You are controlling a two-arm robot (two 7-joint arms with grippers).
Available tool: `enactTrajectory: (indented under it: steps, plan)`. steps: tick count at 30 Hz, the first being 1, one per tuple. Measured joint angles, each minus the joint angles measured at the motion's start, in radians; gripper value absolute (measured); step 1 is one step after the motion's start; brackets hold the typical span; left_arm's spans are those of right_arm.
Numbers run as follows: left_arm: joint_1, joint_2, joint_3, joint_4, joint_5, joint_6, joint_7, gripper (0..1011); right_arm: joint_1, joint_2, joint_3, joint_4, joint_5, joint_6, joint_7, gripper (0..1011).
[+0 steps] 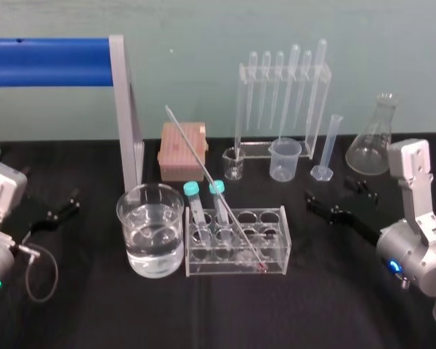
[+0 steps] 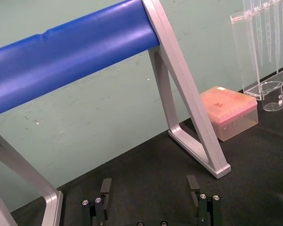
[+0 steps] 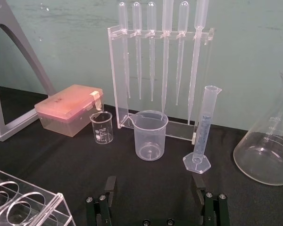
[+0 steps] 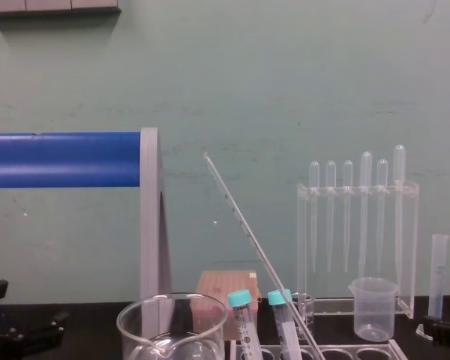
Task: Hold the thermometer with one hand and immerse one end into the beaker, then reinsert it into the test tube rack.
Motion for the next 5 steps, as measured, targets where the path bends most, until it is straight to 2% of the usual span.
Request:
enactTrajectory:
  steps: [5]
  plan:
    - [0.0,0.0,0.0,0.0,0.0,0.0,0.0,1008,0.001,0.002,0.0,-0.002,0.002,-0.004,0.003,1003]
